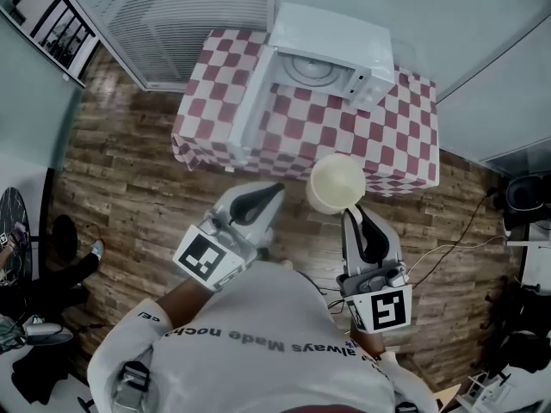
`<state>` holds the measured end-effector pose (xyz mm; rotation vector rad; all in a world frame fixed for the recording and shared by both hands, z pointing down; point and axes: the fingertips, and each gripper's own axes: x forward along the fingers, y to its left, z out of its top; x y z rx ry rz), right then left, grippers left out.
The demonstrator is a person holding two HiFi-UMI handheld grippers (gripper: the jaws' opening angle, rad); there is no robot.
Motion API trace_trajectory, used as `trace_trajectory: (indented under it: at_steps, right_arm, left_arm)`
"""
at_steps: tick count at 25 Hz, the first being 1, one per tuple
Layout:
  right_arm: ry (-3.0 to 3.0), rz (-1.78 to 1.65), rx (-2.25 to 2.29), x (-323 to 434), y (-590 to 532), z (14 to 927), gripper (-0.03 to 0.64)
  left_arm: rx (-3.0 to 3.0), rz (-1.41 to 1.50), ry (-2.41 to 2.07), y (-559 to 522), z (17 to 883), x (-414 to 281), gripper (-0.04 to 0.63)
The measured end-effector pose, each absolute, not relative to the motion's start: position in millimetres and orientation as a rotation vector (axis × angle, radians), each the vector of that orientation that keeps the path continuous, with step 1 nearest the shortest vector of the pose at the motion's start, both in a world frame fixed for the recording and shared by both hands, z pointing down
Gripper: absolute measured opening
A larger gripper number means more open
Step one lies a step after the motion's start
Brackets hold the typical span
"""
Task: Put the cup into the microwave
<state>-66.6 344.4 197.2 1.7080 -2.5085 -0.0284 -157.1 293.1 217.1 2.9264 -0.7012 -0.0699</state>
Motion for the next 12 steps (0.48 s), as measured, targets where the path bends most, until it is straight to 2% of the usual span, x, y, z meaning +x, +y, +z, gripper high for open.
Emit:
trace_trajectory:
  at_steps: [12]
  right_arm:
    - [-2.484, -0.01, 1.757, -78.3, 296.2, 204.4, 0.041]
  left_arm:
    - [2.92, -0.066, -0.618, 247.3, 227.7, -161.4, 0.003]
